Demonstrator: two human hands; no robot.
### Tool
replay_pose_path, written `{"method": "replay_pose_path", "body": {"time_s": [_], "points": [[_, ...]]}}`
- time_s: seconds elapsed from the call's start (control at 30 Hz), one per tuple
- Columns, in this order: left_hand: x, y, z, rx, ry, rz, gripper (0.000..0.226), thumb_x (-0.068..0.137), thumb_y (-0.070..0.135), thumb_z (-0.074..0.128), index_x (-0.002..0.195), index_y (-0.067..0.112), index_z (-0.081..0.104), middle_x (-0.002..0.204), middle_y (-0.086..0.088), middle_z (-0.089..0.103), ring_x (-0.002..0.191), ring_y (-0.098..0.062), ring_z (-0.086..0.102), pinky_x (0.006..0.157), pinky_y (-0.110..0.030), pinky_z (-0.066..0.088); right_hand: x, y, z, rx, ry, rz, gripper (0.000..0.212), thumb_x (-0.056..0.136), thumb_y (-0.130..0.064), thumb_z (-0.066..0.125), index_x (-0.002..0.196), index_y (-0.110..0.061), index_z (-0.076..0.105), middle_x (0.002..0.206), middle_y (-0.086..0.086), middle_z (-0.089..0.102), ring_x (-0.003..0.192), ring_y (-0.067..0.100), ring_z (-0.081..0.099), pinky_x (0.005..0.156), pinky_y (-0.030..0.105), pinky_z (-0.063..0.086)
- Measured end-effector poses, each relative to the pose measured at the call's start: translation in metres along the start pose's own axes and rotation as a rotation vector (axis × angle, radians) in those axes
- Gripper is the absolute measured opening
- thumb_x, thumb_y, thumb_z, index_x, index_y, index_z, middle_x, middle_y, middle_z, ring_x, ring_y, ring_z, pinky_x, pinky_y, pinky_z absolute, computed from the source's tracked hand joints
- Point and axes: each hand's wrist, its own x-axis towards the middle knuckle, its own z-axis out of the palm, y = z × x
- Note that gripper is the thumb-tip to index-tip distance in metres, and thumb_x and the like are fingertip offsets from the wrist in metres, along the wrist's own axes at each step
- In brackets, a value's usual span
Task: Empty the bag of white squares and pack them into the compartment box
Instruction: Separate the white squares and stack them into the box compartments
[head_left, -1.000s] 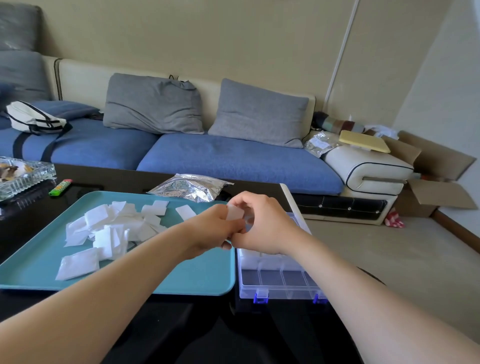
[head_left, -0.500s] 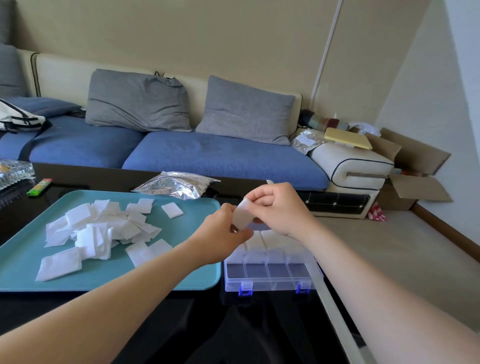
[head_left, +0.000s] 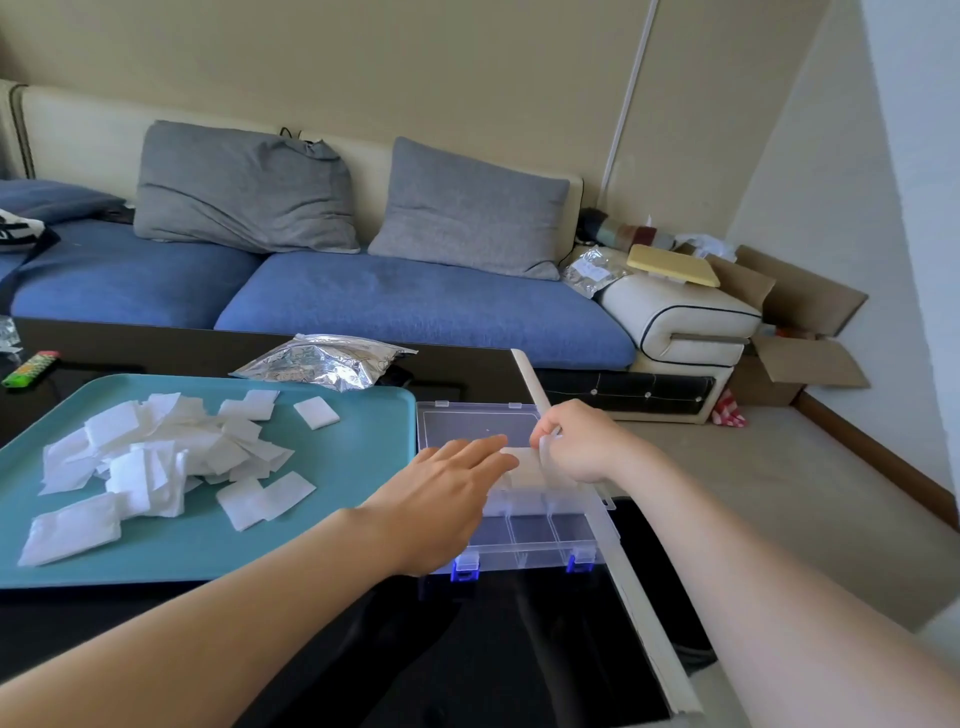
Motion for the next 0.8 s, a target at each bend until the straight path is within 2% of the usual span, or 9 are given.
{"method": "replay_pose_path", "body": {"time_s": [0.07, 0.13, 0.23, 0.37, 0.5, 0.57, 0.67, 0.73, 0.8], "points": [[0.0, 0.0, 0.003, 0.023, -0.039, 0.025, 0.062, 0.106, 0.017, 0.043, 0.162, 0.032, 0.019, 0.173, 0.006, 0.008, 0.151, -0.023, 0.028, 0.119, -0.04, 0.032, -0.001, 0.001, 0.002, -0.024, -0.036, -0.007, 0.03, 0.104, -0.008, 0.05, 0.108, -0.012, 0.079, 0.105, 0.002, 0.067, 0.099, 0.022, 0.063, 0.067, 0.021, 0.043], [0.0, 0.0, 0.003, 0.051, -0.07, 0.048, 0.066, 0.105, 0.016, 0.043, 0.162, 0.034, 0.017, 0.173, 0.007, 0.005, 0.152, -0.023, 0.024, 0.121, -0.04, 0.028, 0.0, 0.003, 0.002, -0.037, -0.036, -0.007, 0.027, 0.102, -0.008, 0.052, 0.108, -0.005, 0.078, 0.111, 0.015, 0.071, 0.094, 0.026, 0.064, 0.064, 0.02, 0.044], [0.001, 0.002, -0.001, 0.08, -0.115, 0.053, 0.072, 0.103, 0.013, 0.043, 0.164, 0.035, 0.013, 0.173, 0.009, 0.002, 0.153, -0.023, 0.02, 0.122, -0.042, 0.026, 0.002, 0.006, 0.002, -0.083, 0.002, -0.019, 0.021, 0.102, -0.009, 0.058, 0.11, -0.005, 0.077, 0.119, 0.015, 0.07, 0.102, 0.028, 0.066, 0.076, 0.029, 0.052], [0.003, 0.002, -0.001, 0.1, -0.128, 0.065, 0.068, 0.104, 0.015, 0.042, 0.164, 0.032, 0.014, 0.172, 0.011, 0.011, 0.153, -0.023, 0.02, 0.122, -0.042, 0.025, 0.01, 0.012, 0.008, -0.142, 0.063, -0.04, 0.023, 0.092, -0.001, 0.071, 0.105, -0.018, 0.08, 0.119, 0.004, 0.066, 0.108, 0.022, 0.063, 0.086, 0.031, 0.053], [0.005, 0.0, 0.001, 0.094, -0.112, 0.068, 0.064, 0.103, 0.014, 0.04, 0.161, 0.031, 0.019, 0.166, 0.01, 0.024, 0.149, -0.023, 0.027, 0.119, -0.041, 0.03, 0.011, 0.013, 0.01, -0.198, 0.129, -0.031, 0.017, 0.084, -0.011, 0.083, 0.093, -0.025, 0.079, 0.109, 0.003, 0.065, 0.093, 0.02, 0.065, 0.082, 0.035, 0.06], [0.005, 0.0, 0.003, 0.096, -0.095, 0.075, 0.063, 0.102, 0.014, 0.04, 0.16, 0.03, 0.022, 0.168, 0.009, 0.018, 0.15, -0.023, 0.026, 0.119, -0.042, 0.03, 0.012, 0.011, 0.011, -0.21, 0.146, -0.03, 0.014, 0.082, -0.012, 0.086, 0.09, -0.022, 0.079, 0.101, 0.003, 0.067, 0.088, 0.021, 0.067, 0.082, 0.037, 0.062], [0.004, 0.0, 0.004, 0.089, -0.09, 0.078, 0.063, 0.102, 0.014, 0.041, 0.159, 0.03, 0.023, 0.171, 0.009, 0.011, 0.152, -0.023, 0.024, 0.121, -0.043, 0.029, 0.012, 0.008, 0.012, -0.269, 0.147, -0.028, 0.01, 0.084, -0.004, 0.078, 0.083, -0.013, 0.074, 0.091, 0.007, 0.065, 0.082, 0.025, 0.067, 0.078, 0.038, 0.063], [0.003, -0.001, 0.004, 0.078, -0.083, 0.081, 0.064, 0.1, 0.012, 0.041, 0.159, 0.029, 0.021, 0.168, 0.01, 0.018, 0.151, -0.024, 0.028, 0.12, -0.044, 0.03, 0.01, 0.004, 0.011, -0.302, 0.117, -0.019, 0.01, 0.087, -0.001, 0.072, 0.089, -0.01, 0.07, 0.093, 0.011, 0.063, 0.083, 0.028, 0.067, 0.081, 0.042, 0.063], [0.003, -0.001, 0.004, 0.079, -0.086, 0.083, 0.068, 0.1, 0.011, 0.041, 0.161, 0.029, 0.017, 0.168, 0.011, 0.018, 0.15, -0.025, 0.028, 0.12, -0.045, 0.031, 0.007, 0.001, 0.01, -0.347, 0.084, -0.018, 0.021, 0.09, 0.0, 0.071, 0.109, -0.006, 0.069, 0.103, 0.012, 0.063, 0.09, 0.029, 0.067, 0.084, 0.041, 0.062]]}}
